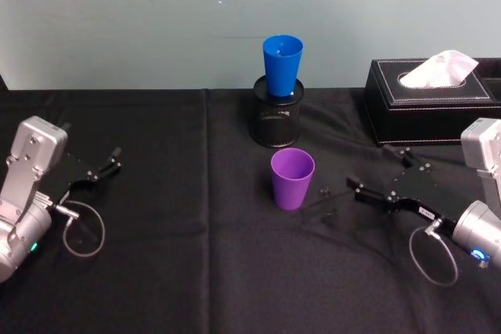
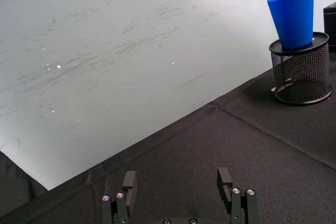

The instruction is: Pick up one cup with a gripper and tap it against the other cup.

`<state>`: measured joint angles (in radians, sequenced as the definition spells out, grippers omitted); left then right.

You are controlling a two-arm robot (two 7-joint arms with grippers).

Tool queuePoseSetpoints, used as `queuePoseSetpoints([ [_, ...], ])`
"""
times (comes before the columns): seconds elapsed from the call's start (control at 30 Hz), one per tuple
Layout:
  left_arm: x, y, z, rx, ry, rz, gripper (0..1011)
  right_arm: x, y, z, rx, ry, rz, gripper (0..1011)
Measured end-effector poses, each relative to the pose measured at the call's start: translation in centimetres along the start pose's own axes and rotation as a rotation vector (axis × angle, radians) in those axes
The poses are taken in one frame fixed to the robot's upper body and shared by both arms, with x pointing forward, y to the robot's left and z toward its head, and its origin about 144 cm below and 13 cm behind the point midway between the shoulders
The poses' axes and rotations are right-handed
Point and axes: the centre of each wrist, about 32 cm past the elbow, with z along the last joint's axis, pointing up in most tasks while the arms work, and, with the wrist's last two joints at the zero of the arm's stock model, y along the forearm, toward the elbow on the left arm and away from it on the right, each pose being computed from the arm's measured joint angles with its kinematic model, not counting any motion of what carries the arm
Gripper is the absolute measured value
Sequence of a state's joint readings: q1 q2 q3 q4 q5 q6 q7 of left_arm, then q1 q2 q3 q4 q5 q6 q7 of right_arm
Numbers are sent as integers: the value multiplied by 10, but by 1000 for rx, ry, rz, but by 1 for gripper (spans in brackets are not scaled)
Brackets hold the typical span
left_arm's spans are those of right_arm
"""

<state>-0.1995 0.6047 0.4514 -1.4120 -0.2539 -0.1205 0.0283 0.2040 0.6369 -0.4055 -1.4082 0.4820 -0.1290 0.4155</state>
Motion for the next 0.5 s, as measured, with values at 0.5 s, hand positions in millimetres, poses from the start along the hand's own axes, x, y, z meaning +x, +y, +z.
queuePoseSetpoints([
  [0.5,0,0,0,0,0,0,1000,-4,31,12,-83,-1,212,1003],
])
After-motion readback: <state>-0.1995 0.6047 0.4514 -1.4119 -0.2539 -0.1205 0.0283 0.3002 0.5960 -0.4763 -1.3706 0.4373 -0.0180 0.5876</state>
